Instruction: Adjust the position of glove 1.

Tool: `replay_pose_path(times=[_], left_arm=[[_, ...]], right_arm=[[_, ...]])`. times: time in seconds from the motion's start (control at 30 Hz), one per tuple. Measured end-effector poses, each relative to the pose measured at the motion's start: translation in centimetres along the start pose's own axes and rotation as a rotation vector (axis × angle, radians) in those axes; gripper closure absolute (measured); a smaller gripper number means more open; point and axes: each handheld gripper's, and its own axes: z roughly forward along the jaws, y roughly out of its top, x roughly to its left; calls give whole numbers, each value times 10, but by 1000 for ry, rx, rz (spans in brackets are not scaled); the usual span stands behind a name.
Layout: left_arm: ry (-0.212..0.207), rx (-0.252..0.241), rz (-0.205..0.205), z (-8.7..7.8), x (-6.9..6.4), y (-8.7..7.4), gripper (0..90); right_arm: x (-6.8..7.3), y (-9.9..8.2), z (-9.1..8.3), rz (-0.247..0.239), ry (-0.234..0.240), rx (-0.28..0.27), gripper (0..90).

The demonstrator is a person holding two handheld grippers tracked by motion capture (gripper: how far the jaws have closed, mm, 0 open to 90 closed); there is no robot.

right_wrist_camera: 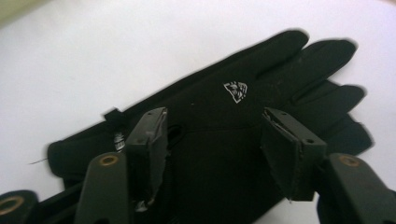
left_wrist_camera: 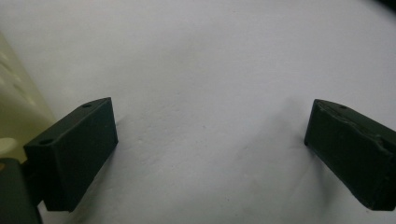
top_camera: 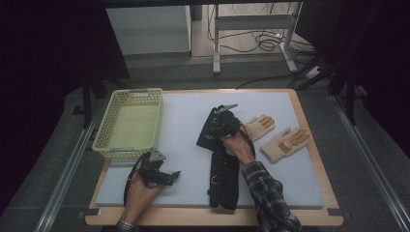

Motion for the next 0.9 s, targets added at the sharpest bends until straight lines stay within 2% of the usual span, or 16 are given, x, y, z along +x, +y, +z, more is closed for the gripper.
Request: replay_pose_path(times=[0.07, 0.13, 0.2, 0.3, 0.37, 0.6, 0.67, 0.9], left_arm=[[1, 0, 4, 0, 0, 0, 26], [1, 0, 0, 0, 0, 0, 26], [1, 1, 1, 0, 0, 0, 26], [2, 2, 5, 0, 0, 0, 26], [2, 2, 5, 0, 0, 0, 26], [1, 5, 8, 0, 1, 0, 26], [2, 6, 10, 0, 1, 0, 26], [2, 9, 13, 0, 1, 0, 26]], right_arm=[[-1, -1, 4, -5, -5, 16, 407], [0, -3, 8, -18, -25, 8, 429], [3, -3, 9, -19, -37, 7, 481], [4, 0, 6, -34, -44, 24, 696], [3, 1, 4, -42, -48, 28, 766], [1, 4, -3, -55, -38, 16, 795], [1, 8, -14, -55, -25, -14, 794], [7, 15, -38, -69, 17, -54, 792]])
